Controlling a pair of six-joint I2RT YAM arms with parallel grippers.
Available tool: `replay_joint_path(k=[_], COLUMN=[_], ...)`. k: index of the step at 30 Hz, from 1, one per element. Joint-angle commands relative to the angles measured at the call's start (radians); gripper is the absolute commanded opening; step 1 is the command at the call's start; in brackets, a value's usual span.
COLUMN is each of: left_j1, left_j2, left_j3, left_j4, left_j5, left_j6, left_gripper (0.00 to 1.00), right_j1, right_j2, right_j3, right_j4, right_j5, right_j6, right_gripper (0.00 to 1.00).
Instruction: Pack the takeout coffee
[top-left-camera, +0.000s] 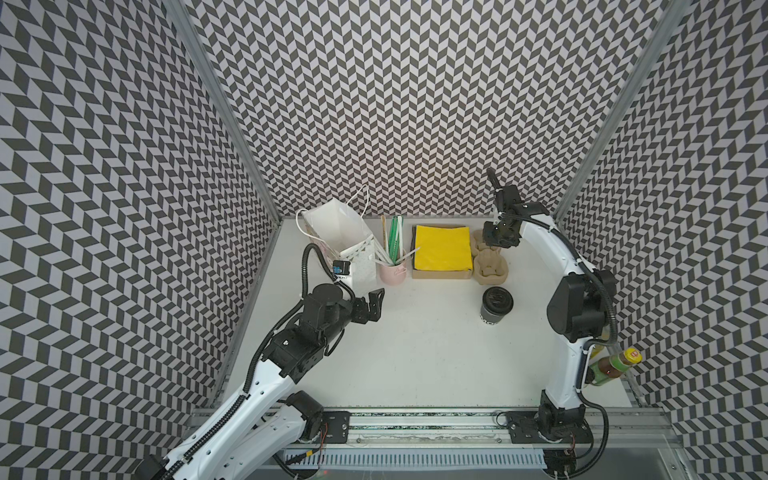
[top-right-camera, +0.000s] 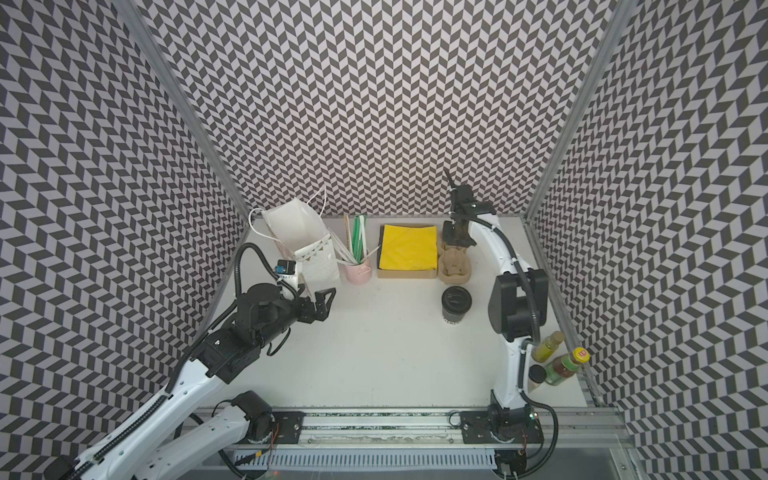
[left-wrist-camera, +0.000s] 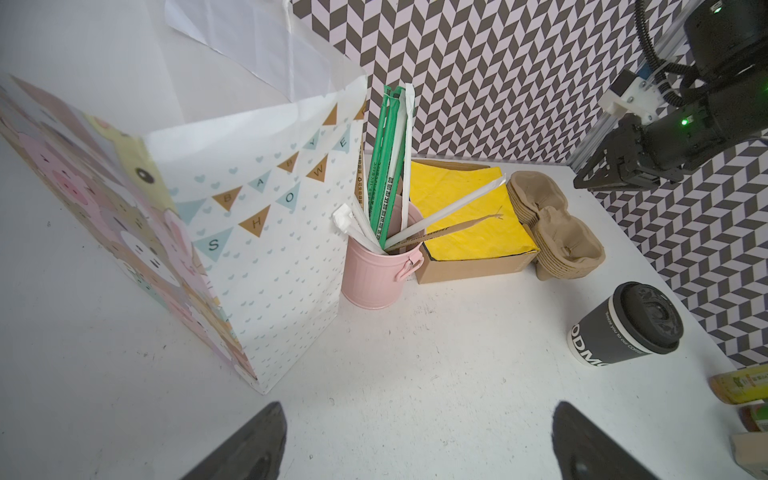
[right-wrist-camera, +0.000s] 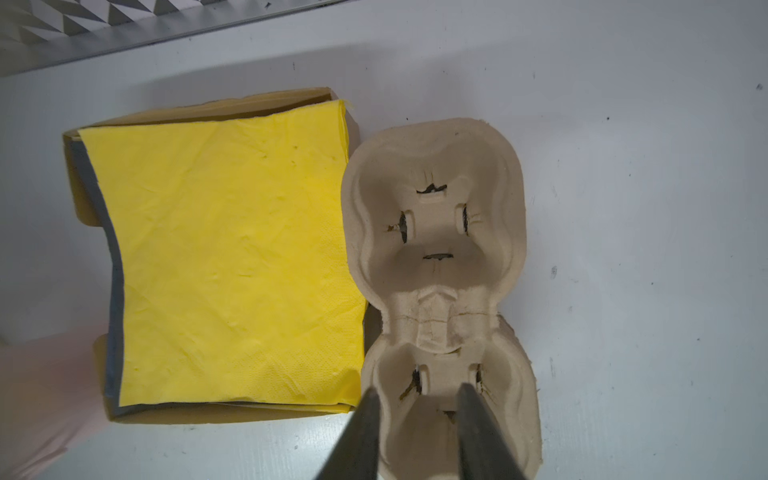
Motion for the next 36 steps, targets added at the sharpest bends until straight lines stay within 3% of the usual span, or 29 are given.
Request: replay_joint_path(k=[1,22,36], left_j1=[-0.004,-0.004,-0.005], left_j2=[-0.007,-0.009,-0.008], left_j3=[-0.01,-0.011,-0.011], left_j4=[0.01,0.01,0.01], left_j5=[0.0,0.002,0.002], left_j6=[0.013,0.013,0.013], left_gripper=[1.0,1.0,1.0], right_j1=[0.008,0.019,0.027], right_j2=[-0.005,0.154,0.211], right_j3=[-0.047,0.031,0.053], right_j4=[0.027,0.031,0.026], right_j5=[-0.002,0.066,0.082], right_j6=[-0.013,-0.031,-0.031], right_gripper=[0.42,0.47,0.33])
